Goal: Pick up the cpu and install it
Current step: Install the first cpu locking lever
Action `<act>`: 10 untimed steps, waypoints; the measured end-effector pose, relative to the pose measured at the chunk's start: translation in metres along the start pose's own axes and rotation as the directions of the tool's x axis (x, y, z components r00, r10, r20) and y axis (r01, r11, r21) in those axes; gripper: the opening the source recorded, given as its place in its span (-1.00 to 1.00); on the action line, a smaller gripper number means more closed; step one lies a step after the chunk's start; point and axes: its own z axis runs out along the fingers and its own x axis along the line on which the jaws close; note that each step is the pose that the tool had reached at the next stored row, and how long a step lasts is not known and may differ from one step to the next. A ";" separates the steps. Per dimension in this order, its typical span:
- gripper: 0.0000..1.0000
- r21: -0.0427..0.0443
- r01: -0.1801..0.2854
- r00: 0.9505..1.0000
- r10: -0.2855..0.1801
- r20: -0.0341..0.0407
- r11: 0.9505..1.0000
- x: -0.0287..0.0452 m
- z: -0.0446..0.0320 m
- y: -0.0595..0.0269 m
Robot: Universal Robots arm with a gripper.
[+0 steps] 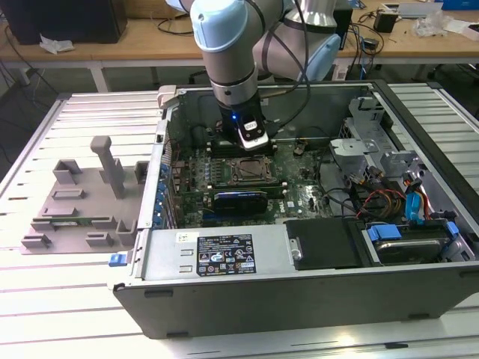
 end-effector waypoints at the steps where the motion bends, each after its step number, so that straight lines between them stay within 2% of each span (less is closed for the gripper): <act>1: -0.79 0.001 0.000 1.000 0.000 0.000 1.000 -0.0002 -0.0019 0.0004; 3: -0.79 0.005 0.001 1.000 -0.001 0.001 1.000 -0.0005 -0.0042 0.0010; 5: -0.79 0.013 0.003 1.000 -0.003 0.006 1.000 -0.0006 -0.0046 0.0011; 6: -0.79 0.016 0.005 1.000 -0.005 0.014 1.000 -0.0005 -0.0047 0.0010; 7: -0.79 0.016 0.006 1.000 -0.007 0.025 1.000 -0.0004 -0.0047 0.0010; 8: -0.79 0.009 0.010 0.999 -0.011 0.049 1.000 -0.0002 -0.0045 0.0009; 9: -0.79 0.005 0.011 0.998 -0.011 0.061 1.000 0.0001 -0.0042 0.0008; 10: -0.79 0.006 0.005 0.998 -0.006 0.064 1.000 0.0005 -0.0039 0.0007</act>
